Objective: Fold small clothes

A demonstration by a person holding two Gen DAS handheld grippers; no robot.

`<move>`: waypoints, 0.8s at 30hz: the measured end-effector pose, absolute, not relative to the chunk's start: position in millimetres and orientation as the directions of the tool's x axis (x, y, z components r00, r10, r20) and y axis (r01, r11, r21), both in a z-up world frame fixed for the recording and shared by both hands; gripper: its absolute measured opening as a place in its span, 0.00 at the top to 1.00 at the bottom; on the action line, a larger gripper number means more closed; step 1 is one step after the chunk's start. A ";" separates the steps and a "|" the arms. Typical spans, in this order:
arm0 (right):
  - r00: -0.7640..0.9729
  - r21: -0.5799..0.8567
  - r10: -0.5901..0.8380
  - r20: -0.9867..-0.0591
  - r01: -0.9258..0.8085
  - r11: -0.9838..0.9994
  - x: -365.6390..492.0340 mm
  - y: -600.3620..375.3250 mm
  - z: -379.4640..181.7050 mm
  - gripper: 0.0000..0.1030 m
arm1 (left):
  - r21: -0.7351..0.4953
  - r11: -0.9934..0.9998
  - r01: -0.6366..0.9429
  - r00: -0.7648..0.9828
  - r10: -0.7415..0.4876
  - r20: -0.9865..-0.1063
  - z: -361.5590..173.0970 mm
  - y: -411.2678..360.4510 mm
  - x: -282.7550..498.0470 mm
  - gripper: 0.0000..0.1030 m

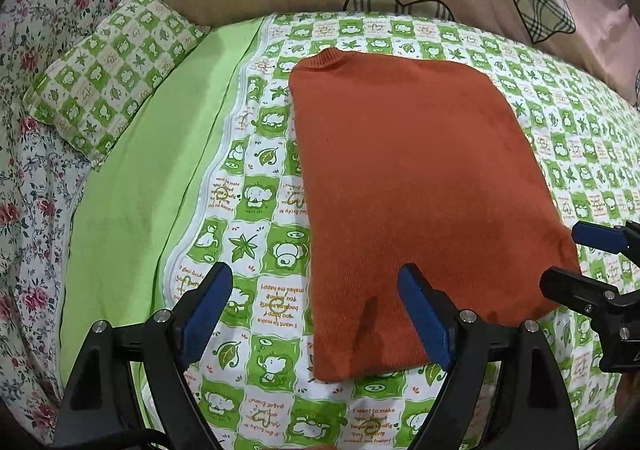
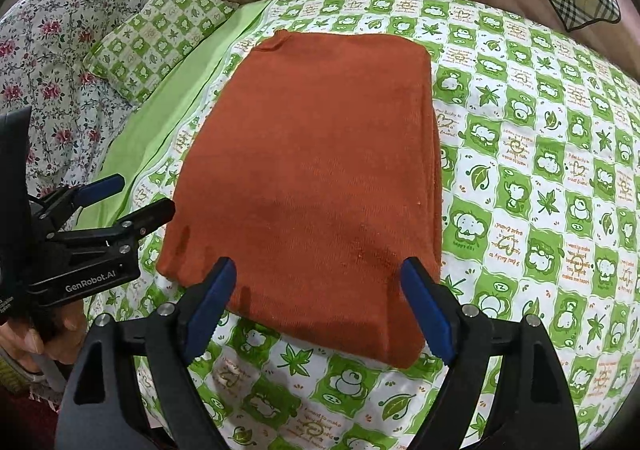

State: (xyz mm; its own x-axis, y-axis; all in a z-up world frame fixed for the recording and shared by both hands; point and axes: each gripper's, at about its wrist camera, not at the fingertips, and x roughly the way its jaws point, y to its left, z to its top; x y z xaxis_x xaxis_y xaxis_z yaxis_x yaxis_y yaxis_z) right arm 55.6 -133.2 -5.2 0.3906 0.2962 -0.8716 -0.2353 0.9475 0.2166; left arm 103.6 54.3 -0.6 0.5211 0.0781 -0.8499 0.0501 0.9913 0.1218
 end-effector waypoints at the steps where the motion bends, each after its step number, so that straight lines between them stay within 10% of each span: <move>1: 0.393 0.216 0.296 -0.871 -0.234 0.948 55.9 -133.0 -4.7 0.18 | 0.120 0.991 0.049 0.522 0.077 -0.849 -0.3 54.8 104.0 0.17; 24: 0.419 0.205 0.273 -0.866 -0.201 0.958 59.7 -132.6 -0.5 0.16 | 0.116 0.987 0.113 0.511 0.042 -0.858 -2.3 47.6 106.0 0.12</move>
State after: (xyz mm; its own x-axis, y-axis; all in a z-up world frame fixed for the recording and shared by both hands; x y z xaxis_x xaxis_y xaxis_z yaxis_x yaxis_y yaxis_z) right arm 59.7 -132.6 -0.5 0.4192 0.2734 -0.8657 -0.2006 0.9579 0.2054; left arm 106.0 47.6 -2.2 0.5113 0.0422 -0.8583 0.1132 0.9868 0.1160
